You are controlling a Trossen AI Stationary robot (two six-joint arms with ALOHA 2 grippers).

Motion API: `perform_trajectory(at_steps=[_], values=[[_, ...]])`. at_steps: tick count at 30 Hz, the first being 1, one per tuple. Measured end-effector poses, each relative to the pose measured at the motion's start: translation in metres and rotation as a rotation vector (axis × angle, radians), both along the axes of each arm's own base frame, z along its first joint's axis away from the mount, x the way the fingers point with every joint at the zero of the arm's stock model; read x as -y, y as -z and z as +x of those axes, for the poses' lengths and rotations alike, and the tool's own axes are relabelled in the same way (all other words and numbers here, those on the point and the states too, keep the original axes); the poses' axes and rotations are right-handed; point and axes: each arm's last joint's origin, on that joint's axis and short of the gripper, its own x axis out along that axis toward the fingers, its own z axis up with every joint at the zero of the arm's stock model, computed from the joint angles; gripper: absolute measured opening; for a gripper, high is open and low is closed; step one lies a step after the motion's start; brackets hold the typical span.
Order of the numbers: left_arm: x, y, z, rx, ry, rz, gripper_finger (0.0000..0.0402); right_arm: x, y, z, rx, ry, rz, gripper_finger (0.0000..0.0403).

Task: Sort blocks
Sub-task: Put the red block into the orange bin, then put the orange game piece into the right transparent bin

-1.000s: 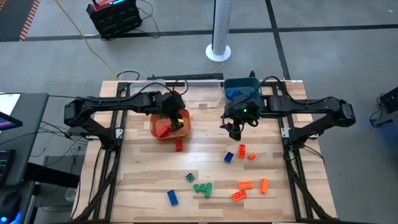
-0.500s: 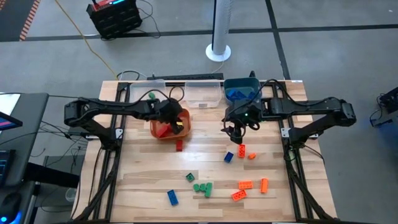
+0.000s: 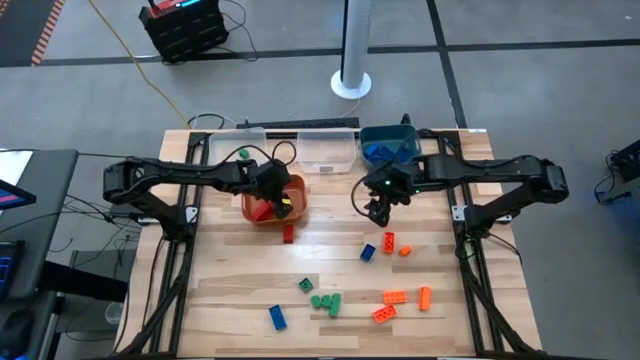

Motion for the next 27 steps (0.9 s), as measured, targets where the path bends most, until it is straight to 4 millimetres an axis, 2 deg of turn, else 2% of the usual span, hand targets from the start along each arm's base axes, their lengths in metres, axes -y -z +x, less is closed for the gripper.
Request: perform_trajectory(at_steps=[4, 10, 14, 18, 23, 27], values=[[-0.001, -0.020, 0.002, -0.056, 0.001, -0.015, 0.0241, 0.004, 0.035, -0.005, -0.185, 0.290, 0.202, 0.0220], [0.003, -0.066, 0.006, -0.086, 0.069, 0.022, 0.0240, -0.012, 0.083, -0.020, -0.389, 0.501, 0.283, 0.0223], [0.007, -0.098, 0.004, -0.065, 0.091, 0.099, 0.0240, -0.026, 0.093, -0.023, -0.361, 0.606, 0.341, 0.0234], [0.010, -0.125, -0.004, 0.007, 0.100, 0.161, 0.0239, -0.037, 0.098, -0.017, -0.302, 0.694, 0.407, 0.0242], [0.009, -0.141, -0.019, 0.043, 0.092, 0.214, 0.0239, -0.049, 0.114, -0.016, -0.335, 0.806, 0.377, 0.0245], [0.010, -0.152, -0.034, 0.069, 0.075, 0.228, 0.0239, -0.063, 0.117, -0.017, -0.314, 0.862, 0.341, 0.0245]])
